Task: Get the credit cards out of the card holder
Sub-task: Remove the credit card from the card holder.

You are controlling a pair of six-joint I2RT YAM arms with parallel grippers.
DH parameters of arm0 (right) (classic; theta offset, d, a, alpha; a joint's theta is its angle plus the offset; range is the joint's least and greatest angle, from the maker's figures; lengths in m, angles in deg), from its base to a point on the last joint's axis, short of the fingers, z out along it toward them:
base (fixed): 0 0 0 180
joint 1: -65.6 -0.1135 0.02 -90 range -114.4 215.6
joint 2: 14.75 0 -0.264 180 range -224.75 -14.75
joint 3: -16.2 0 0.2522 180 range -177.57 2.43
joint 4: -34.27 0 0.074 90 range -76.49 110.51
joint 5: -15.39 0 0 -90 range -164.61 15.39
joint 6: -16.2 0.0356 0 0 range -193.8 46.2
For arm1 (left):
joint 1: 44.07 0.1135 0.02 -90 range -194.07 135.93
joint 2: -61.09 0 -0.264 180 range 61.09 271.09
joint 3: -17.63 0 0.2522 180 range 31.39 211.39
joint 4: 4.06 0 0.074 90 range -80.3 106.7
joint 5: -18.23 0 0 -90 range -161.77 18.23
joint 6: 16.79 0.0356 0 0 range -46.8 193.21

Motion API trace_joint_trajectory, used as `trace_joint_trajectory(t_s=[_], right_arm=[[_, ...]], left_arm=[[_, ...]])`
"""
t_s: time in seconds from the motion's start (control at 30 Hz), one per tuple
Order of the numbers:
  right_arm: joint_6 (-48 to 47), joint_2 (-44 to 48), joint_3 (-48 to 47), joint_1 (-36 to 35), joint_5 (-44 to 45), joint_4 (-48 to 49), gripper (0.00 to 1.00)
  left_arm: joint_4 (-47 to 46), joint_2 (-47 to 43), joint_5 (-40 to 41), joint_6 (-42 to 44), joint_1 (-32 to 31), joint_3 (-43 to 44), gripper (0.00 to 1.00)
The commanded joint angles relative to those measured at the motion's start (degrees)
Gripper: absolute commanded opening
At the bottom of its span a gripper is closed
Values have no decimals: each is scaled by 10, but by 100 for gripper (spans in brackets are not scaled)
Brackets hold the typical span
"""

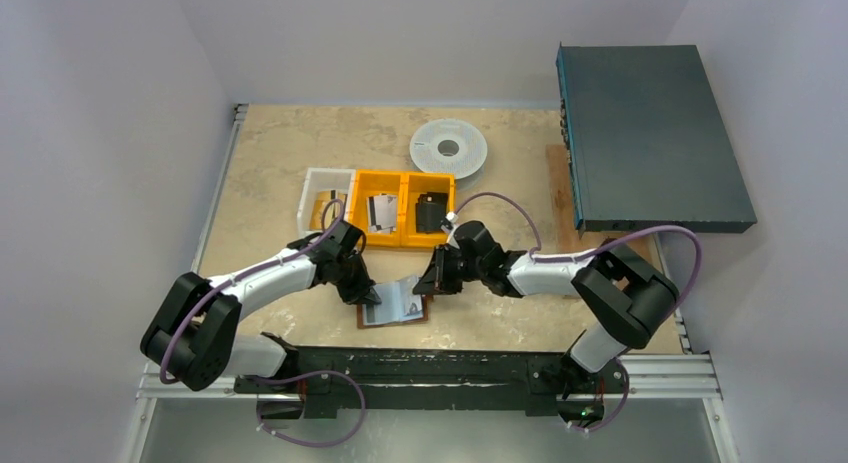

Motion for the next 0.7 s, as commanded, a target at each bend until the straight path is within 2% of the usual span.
trace_joint_trajectory(t_s=[0.0, 0.33, 0.4, 0.43, 0.5, 0.6, 0.67], right_arm=[[-25, 43, -7, 3, 26, -38, 0], [-35, 87, -36, 4, 24, -78, 0], [-38, 94, -47, 4, 24, -89, 0], [-38, 96, -53, 6, 23, -92, 0], [-38, 100, -63, 11, 11, -93, 0], [-35, 102, -75, 27, -17, -86, 0], [-35, 104, -82, 42, -41, -80, 0]], left_arm=[[50, 7, 107, 25, 1, -27, 0], [47, -68, 47, 79, 0, 34, 1], [55, -97, 39, 95, 0, 52, 18], [62, -112, 38, 106, 1, 65, 35], [80, -127, 28, 128, 3, 88, 52], [90, -148, 7, 148, 17, 109, 71], [82, -162, -21, 154, 30, 114, 75]])
